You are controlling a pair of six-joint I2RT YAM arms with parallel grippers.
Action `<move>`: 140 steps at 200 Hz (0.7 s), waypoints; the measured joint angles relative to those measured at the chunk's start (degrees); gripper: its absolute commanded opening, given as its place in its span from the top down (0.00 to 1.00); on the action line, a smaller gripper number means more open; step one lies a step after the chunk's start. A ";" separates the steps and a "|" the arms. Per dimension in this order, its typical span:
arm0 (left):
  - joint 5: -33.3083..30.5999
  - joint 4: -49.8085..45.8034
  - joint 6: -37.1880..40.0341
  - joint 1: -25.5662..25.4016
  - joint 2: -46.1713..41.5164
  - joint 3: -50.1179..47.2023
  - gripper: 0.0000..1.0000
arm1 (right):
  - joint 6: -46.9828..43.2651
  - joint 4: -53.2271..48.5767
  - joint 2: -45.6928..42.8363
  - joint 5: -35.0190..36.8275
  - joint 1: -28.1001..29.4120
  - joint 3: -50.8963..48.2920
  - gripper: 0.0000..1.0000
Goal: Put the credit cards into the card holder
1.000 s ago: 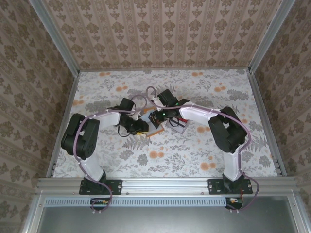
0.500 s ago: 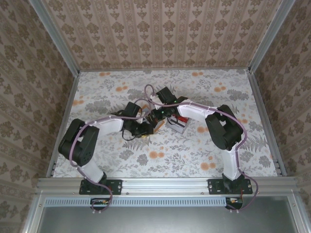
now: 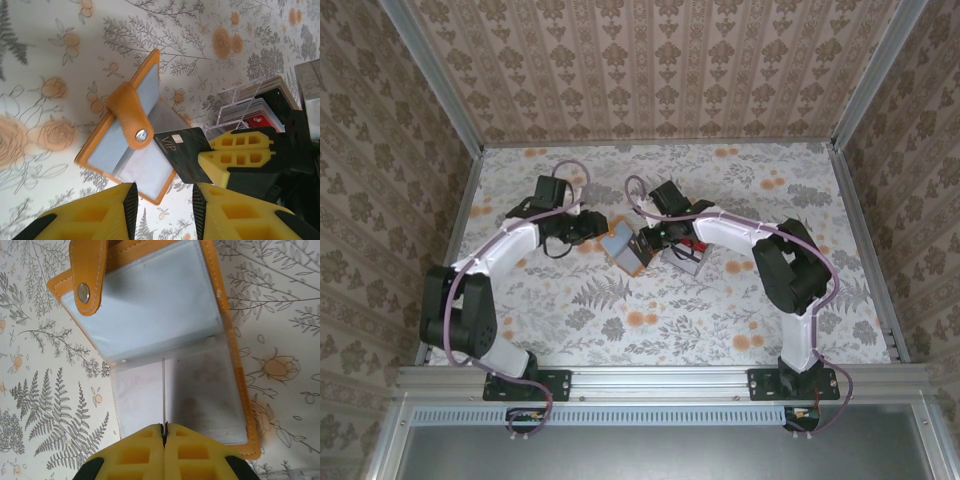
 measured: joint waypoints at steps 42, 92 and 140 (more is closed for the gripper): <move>-3.63 -9.14 6.23 -2.89 9.27 11.85 0.57 | 0.31 -0.44 -0.50 0.70 -0.46 0.00 1.00; -11.43 -18.91 13.29 -1.95 15.69 21.49 0.48 | 0.31 -0.55 -0.79 0.63 -0.46 -0.39 1.00; -6.93 -21.94 17.25 -1.99 21.62 24.35 0.50 | 0.31 -0.57 -0.83 0.63 -0.46 -0.39 1.00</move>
